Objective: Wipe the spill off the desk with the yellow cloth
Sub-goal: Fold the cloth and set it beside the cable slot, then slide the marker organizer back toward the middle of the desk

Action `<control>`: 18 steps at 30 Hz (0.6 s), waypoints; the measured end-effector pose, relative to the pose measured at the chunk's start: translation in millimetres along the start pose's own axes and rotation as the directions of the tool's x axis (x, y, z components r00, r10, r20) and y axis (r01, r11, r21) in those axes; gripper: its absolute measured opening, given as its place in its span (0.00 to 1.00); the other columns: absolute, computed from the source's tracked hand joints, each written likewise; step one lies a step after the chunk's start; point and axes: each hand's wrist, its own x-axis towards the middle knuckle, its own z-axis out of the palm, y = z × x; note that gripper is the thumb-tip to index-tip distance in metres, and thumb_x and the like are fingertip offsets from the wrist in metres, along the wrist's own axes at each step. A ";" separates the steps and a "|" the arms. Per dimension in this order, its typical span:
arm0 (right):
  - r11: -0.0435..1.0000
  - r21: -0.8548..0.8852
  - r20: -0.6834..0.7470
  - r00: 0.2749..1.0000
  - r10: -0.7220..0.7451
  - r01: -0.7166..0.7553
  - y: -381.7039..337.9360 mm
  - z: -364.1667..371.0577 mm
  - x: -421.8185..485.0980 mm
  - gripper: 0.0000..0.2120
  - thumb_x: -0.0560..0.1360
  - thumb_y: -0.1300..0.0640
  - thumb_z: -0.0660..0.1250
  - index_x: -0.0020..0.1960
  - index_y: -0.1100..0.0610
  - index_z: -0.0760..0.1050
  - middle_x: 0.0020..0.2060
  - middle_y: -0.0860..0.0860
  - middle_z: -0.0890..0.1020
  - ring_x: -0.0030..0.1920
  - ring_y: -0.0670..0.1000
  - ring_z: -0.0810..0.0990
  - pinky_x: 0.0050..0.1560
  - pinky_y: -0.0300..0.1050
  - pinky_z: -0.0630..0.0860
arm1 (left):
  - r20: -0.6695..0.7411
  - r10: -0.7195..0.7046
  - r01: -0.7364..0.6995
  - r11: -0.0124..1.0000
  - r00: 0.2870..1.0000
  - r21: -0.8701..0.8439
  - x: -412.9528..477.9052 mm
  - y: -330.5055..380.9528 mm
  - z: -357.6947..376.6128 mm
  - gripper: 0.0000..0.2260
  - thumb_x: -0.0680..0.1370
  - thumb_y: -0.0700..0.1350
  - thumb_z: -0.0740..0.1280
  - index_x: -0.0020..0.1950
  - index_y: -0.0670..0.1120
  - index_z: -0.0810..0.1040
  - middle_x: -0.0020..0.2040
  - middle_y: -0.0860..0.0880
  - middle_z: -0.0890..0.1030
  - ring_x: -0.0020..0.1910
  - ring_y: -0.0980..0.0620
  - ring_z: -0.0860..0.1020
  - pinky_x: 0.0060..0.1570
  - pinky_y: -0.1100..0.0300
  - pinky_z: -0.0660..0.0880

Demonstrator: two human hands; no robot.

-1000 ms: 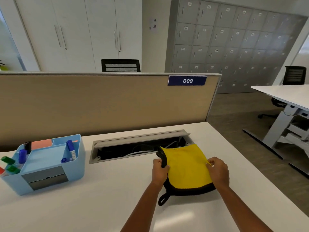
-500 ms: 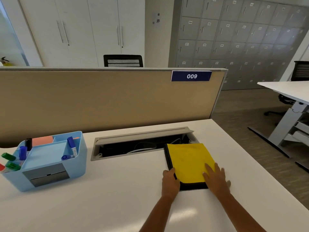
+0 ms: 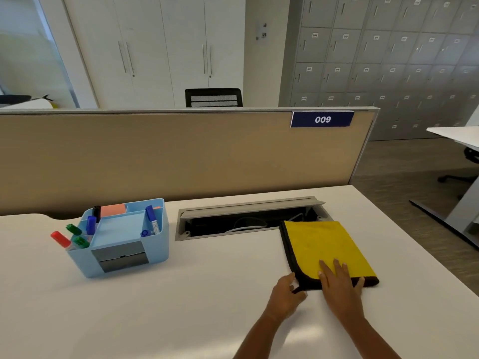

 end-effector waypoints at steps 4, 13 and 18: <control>0.982 0.101 -0.116 0.982 -0.147 0.158 -24.5 -6.3 -30.9 0.29 0.82 0.52 0.44 0.52 0.66 0.80 0.49 0.69 0.82 0.50 0.69 0.82 0.39 0.73 0.76 | -0.284 0.158 -0.107 0.976 0.946 0.188 -30.2 -24.8 -25.6 0.18 0.79 0.43 0.59 0.69 0.43 0.63 0.71 0.46 0.67 0.69 0.51 0.66 0.69 0.62 0.61; 0.708 0.600 -0.217 0.928 -0.304 0.373 -133.9 11.4 -86.0 0.21 0.80 0.59 0.56 0.72 0.55 0.61 0.75 0.52 0.59 0.76 0.50 0.55 0.72 0.39 0.57 | -0.765 0.090 0.009 0.992 0.638 0.124 -94.3 -90.1 -143.5 0.14 0.79 0.36 0.57 0.64 0.39 0.68 0.65 0.39 0.72 0.65 0.42 0.70 0.67 0.50 0.63; 0.622 0.706 -0.090 0.914 -0.395 0.338 -204.3 -4.1 -89.0 0.21 0.81 0.56 0.53 0.73 0.55 0.57 0.75 0.50 0.60 0.75 0.48 0.58 0.72 0.38 0.57 | -0.890 -0.010 0.063 0.998 0.455 0.020 -108.0 -94.5 -217.7 0.18 0.79 0.37 0.56 0.69 0.36 0.62 0.70 0.36 0.66 0.68 0.38 0.65 0.68 0.46 0.62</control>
